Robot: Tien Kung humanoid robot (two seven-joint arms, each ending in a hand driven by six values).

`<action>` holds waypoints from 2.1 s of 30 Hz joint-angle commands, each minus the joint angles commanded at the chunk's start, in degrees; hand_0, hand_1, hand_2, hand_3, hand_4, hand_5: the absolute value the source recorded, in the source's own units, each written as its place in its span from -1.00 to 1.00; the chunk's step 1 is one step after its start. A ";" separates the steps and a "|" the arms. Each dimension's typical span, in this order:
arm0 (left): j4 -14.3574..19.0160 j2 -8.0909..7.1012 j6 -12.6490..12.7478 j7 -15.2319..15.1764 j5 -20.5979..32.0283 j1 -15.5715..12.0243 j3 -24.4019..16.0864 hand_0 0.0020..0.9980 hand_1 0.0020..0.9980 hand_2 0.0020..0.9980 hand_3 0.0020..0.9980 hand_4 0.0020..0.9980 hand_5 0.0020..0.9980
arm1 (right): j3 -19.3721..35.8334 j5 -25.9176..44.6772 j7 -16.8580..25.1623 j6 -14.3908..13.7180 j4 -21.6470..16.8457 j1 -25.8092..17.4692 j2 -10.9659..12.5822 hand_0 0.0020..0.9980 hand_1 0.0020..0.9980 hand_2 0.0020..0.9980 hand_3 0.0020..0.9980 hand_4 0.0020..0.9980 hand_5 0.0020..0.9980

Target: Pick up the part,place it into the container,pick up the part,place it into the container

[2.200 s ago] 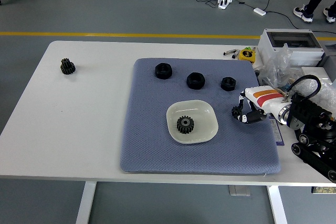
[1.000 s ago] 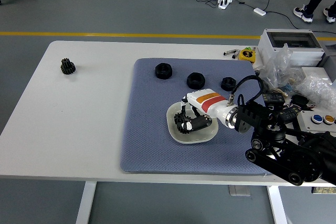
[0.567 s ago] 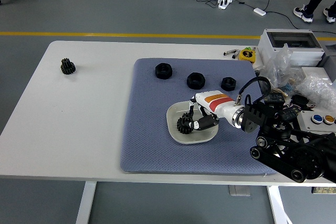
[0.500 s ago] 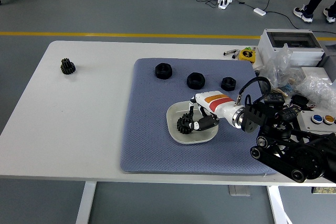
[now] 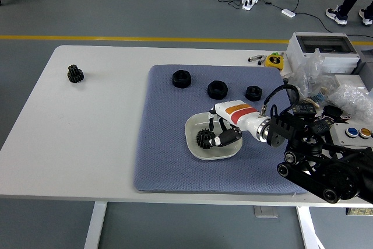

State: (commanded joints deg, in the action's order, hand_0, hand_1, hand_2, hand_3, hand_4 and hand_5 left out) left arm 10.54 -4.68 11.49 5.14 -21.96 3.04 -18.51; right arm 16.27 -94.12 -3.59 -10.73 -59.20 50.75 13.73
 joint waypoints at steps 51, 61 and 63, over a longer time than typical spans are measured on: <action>-0.05 0.09 0.07 -0.47 1.83 0.19 1.65 0.52 0.56 0.67 0.51 0.53 0.31 | 22.40 35.66 13.54 -13.40 -21.04 -16.89 12.22 0.30 0.45 0.63 0.64 1.00 0.02; -0.07 0.30 0.11 -0.28 1.02 0.15 1.07 0.52 0.56 0.67 0.51 0.53 0.31 | 27.02 59.75 15.86 -10.27 -20.11 -23.83 11.60 0.41 0.51 0.64 0.67 1.00 0.43; -0.08 0.31 0.11 -0.21 0.83 0.12 0.97 0.52 0.56 0.67 0.51 0.53 0.31 | 27.86 61.82 16.52 -9.55 -19.91 -25.23 11.29 0.55 0.58 0.67 0.71 1.00 0.74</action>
State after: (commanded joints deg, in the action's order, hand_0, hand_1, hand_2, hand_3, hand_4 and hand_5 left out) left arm 10.46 -4.38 11.60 4.92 -21.13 3.16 -17.54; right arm 44.13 -32.30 12.93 -20.29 -79.11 25.52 25.03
